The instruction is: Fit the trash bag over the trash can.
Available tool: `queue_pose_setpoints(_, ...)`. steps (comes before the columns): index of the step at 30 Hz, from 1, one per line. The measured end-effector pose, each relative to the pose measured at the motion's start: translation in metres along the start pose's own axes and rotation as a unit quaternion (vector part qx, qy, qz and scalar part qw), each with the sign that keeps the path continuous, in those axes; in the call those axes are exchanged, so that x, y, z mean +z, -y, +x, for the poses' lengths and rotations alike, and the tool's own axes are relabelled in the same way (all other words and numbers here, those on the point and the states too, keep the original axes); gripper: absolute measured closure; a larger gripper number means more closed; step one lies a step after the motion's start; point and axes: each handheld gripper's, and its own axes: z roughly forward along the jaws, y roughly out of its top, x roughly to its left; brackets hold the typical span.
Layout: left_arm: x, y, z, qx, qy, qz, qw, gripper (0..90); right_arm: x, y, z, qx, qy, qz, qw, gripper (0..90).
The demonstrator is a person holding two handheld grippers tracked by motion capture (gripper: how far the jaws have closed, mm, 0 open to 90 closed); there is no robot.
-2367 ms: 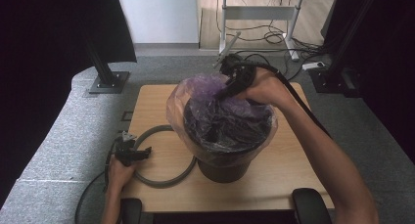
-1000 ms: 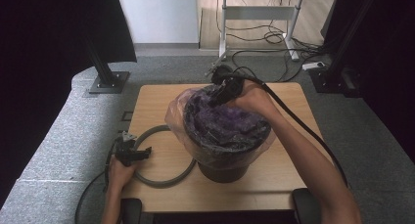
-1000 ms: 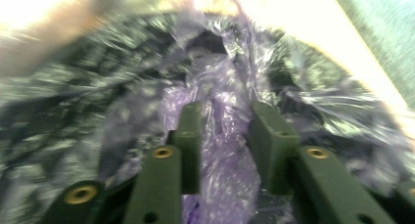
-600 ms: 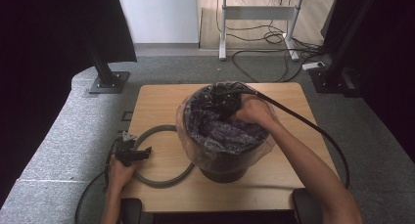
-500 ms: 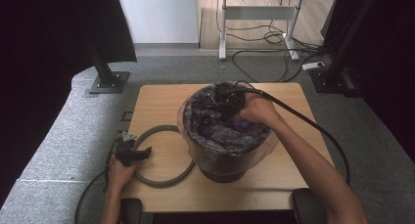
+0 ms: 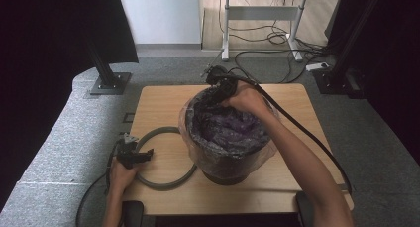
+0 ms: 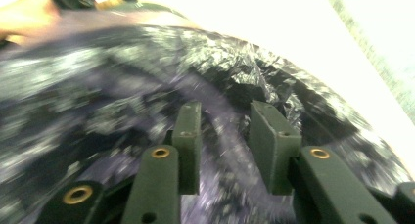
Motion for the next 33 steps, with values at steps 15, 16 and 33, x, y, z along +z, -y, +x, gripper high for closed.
queue_pose_setpoints(15, 0.000, 0.000, 0.000, 0.002, 0.001, 0.000, 1.0000, 12.1, -0.009, 0.011, 0.006, -0.003, -0.009, 0.038, 0.9992, 33.6)
queue_pose_setpoints(16, 0.000, 0.000, 0.000, 0.002, 0.001, 0.001, 1.0000, 12.1, -0.019, 0.014, 0.008, -0.005, -0.006, 0.032, 0.9995, 32.0)
queue_pose_setpoints(33, 0.000, 0.000, -0.001, 0.000, -0.001, 0.000, 1.0000, 12.1, -0.069, 0.107, -0.032, 0.128, 0.111, 0.039, 0.9848, 45.1)
